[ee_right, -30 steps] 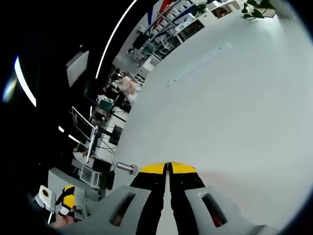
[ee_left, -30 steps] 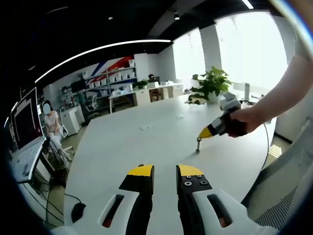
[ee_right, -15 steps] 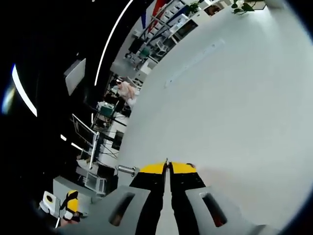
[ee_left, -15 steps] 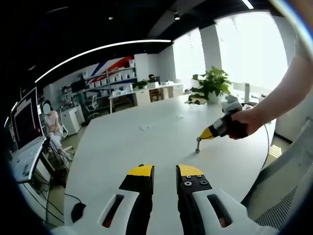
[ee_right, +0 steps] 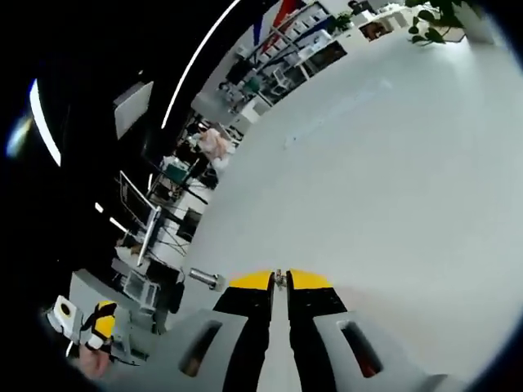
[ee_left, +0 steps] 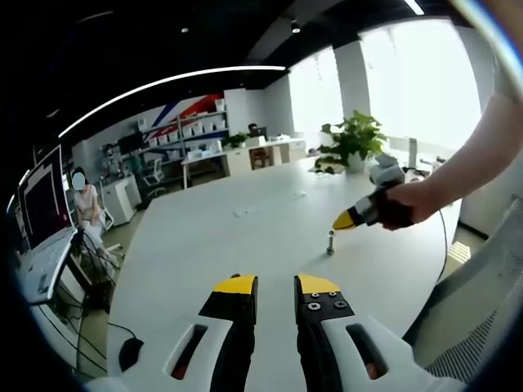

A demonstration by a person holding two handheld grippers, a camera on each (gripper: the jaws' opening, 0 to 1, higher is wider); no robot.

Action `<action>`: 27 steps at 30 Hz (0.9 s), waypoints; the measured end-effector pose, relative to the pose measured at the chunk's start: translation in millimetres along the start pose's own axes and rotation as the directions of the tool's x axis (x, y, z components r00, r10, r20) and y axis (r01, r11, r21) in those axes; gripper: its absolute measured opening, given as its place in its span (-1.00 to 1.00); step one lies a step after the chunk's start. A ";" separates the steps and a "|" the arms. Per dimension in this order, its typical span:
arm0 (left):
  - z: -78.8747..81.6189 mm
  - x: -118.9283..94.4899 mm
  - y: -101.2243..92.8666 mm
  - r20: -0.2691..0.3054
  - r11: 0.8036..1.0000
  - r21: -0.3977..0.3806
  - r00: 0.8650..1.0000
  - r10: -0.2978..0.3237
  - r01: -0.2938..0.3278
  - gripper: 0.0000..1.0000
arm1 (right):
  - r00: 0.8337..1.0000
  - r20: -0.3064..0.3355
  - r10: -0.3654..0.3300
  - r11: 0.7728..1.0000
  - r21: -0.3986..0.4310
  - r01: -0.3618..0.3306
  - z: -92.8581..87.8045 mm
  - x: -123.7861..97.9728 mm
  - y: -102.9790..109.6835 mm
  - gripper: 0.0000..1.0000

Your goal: Place the washer onto the threaded stud by aligning its center hole with the stud, sliding it down to the base, and recovering from edge contact or off-axis alignment until the washer reaches the visible bottom stop.

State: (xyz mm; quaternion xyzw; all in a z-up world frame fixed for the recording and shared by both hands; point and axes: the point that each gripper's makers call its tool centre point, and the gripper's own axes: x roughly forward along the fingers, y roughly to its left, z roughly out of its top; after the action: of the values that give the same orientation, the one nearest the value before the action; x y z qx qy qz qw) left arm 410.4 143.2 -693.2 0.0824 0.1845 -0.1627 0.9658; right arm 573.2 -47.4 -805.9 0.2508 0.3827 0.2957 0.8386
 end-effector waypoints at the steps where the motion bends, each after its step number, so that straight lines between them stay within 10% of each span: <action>1: 0.0 0.1 -0.2 -0.001 1.000 0.003 1.000 0.000 0.000 -0.69 | 1.000 -0.010 0.000 1.000 -0.021 0.000 -1.2 1.2 1.7 -0.84; 27: -1.1 0.4 -2.4 -0.006 1.000 0.005 1.000 -0.007 0.007 -0.69 | 1.000 0.004 0.014 0.996 0.084 -0.014 -1.0 -1.1 -3.1 -0.93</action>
State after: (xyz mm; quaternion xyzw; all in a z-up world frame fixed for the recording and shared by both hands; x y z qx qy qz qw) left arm 409.5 141.1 -694.6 0.0847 0.1872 -0.1665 0.9644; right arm 572.8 -50.1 -807.9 0.2892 0.3914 0.2847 0.8259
